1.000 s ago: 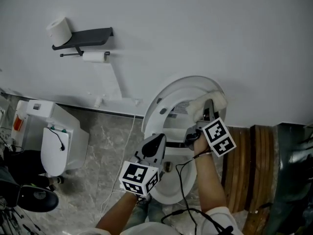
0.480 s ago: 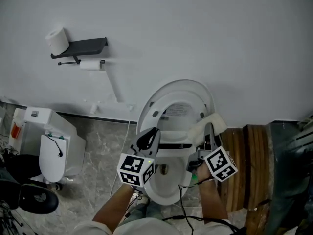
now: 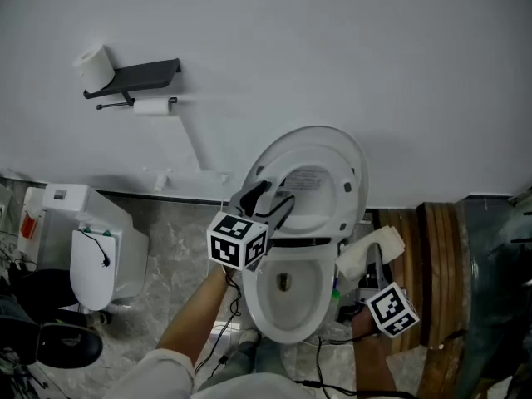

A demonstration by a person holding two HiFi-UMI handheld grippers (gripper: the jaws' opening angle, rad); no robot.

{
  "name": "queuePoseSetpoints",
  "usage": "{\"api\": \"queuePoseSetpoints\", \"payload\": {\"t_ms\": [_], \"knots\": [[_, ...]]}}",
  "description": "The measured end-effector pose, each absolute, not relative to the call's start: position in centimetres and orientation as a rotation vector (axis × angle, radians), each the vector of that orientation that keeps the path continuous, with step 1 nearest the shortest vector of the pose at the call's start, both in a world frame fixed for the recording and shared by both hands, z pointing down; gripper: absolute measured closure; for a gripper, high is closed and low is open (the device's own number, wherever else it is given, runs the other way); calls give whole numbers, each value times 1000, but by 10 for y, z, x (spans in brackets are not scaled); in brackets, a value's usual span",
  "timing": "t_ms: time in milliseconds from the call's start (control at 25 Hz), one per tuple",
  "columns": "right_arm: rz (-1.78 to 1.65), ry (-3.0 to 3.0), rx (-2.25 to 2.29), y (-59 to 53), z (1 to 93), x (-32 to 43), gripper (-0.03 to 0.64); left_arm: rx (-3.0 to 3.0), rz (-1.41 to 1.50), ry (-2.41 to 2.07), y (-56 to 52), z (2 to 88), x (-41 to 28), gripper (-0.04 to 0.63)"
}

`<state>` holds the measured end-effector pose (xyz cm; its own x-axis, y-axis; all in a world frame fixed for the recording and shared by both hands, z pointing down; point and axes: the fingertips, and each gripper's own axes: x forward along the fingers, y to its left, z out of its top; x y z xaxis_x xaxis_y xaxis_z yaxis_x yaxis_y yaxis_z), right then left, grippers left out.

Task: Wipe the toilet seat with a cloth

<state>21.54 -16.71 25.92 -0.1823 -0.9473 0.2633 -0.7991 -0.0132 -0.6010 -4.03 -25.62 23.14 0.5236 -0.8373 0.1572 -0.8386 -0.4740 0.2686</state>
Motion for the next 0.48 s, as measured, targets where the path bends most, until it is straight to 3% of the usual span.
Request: {"api": "queuePoseSetpoints", "payload": {"t_ms": [160,480], "knots": [[-1004,2007,-1864,-156,271,222,517,2467,51,-1396,-280,239,-42,239],[-1115,1950,-1867,-140,295,227,517,2443,118,-1473,-323,245,-40,225]]}}
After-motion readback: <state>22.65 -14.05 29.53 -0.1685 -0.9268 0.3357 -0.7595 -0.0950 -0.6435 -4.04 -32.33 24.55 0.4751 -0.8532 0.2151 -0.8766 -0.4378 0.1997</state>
